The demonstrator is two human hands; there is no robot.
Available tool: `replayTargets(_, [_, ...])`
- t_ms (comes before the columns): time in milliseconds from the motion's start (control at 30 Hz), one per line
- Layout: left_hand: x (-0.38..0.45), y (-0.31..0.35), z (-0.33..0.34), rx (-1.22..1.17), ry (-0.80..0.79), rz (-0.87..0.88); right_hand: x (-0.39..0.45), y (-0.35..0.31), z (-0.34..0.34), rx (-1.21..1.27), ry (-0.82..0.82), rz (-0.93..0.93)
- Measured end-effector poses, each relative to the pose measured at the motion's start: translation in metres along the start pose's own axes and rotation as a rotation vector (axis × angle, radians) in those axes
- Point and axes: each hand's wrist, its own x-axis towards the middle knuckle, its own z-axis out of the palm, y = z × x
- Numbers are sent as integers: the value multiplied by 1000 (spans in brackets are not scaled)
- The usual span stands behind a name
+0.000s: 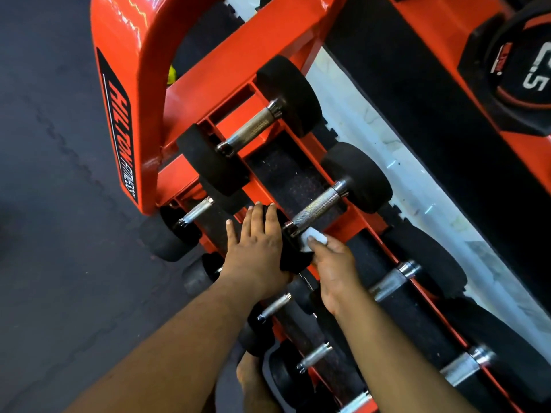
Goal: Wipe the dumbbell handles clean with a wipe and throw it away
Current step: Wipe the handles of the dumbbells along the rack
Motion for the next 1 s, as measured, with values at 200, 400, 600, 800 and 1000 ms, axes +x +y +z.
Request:
replayTargets(200, [1,0,1,12,-3,0,8,-32,-15,-900,110,-894])
replayTargets(400, [2,-2,4,-23,25,9,49,-15,-31,-1996,-287,-1324])
replayTargets(600, [2,-2,4,0,19,6,51,-22,-29,-1979,147,-1160])
replayTargets(800, [3,-3,6,2,28,7,64,-27,-26,-2099,-35,-1330])
replayTargets(1000, [3,-2,4,-15,25,6,58,-11,-18,-1907,-182,-1349])
